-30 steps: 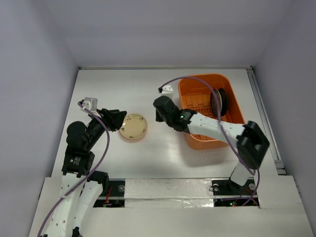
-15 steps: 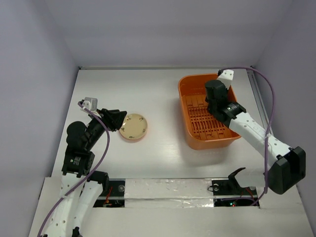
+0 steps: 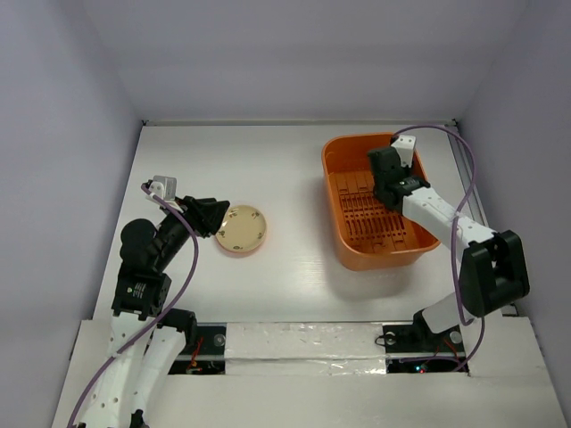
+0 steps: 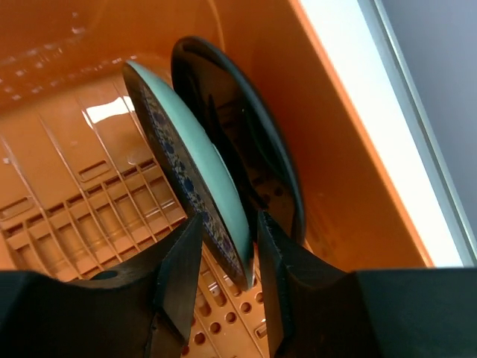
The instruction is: Unload the plates from the dish rack
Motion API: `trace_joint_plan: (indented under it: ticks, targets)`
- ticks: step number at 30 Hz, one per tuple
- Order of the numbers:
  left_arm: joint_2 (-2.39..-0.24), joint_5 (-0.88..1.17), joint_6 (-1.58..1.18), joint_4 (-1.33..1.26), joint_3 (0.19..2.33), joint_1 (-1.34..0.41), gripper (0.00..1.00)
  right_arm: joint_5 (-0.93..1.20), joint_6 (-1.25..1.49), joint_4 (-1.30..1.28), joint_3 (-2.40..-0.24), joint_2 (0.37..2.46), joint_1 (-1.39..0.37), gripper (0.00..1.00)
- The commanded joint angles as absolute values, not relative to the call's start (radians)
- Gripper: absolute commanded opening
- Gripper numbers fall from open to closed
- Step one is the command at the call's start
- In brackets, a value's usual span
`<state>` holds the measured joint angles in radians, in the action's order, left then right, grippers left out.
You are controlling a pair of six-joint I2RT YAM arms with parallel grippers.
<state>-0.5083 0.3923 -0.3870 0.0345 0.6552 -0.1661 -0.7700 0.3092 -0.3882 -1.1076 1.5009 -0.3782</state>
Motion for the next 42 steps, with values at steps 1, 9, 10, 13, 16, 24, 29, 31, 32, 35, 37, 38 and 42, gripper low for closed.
trace_joint_plan:
  ticks: [1,9,10,13,16,24,29,31,32,35,37,38,42]
  targets:
    - [-0.506,0.407,-0.388,-0.014,0.684,-0.169,0.41,-0.798,0.307,-0.383,-1.163,1.523,-0.365,0.39]
    - [-0.500,0.405,-0.388,-0.012,0.684,-0.169,0.41,-0.798,0.278,-0.384,-1.166,1.497,-0.365,0.12]
    - [-0.500,0.405,-0.387,-0.012,0.684,-0.169,0.41,-0.802,0.270,-0.382,-1.164,1.488,-0.365,0.12]
    - [-0.500,0.406,-0.388,-0.012,0.684,-0.169,0.41,-0.804,0.255,-0.371,-1.163,1.439,-0.365,0.06]
    - [-0.499,0.405,-0.388,-0.012,0.684,-0.169,0.41,-0.792,0.242,-0.364,-1.163,1.382,-0.365,0.03]
    - [-0.500,0.403,-0.390,-0.014,0.684,-0.169,0.41,-0.677,0.245,-0.344,-1.181,1.226,-0.405,0.00]
    - [-0.500,0.405,-0.391,-0.017,0.683,-0.169,0.41,-0.360,0.307,-0.231,-1.148,1.093,-0.436,0.00]
    - [-0.499,0.406,-0.391,-0.017,0.683,-0.169,0.41,-0.144,0.340,-0.155,-1.109,1.077,-0.455,0.00]
    - [-0.499,0.405,-0.393,-0.017,0.683,-0.169,0.41,-0.090,0.379,-0.123,-1.083,1.092,-0.471,0.00]
    - [-0.499,0.403,-0.393,-0.017,0.681,-0.169,0.41,-0.080,0.400,-0.063,-1.104,1.159,-0.584,0.00]
    - [-0.497,0.402,-0.391,-0.015,0.681,-0.169,0.41,-0.091,0.410,-0.057,-1.133,1.253,-0.638,0.00]
    - [-0.499,0.402,-0.391,-0.015,0.681,-0.169,0.41,-0.084,0.416,-0.049,-1.146,1.284,-0.681,0.00]
    - [-0.495,0.399,-0.391,-0.014,0.683,-0.160,0.41,-0.017,0.474,0.052,-1.205,1.439,-0.753,0.00]
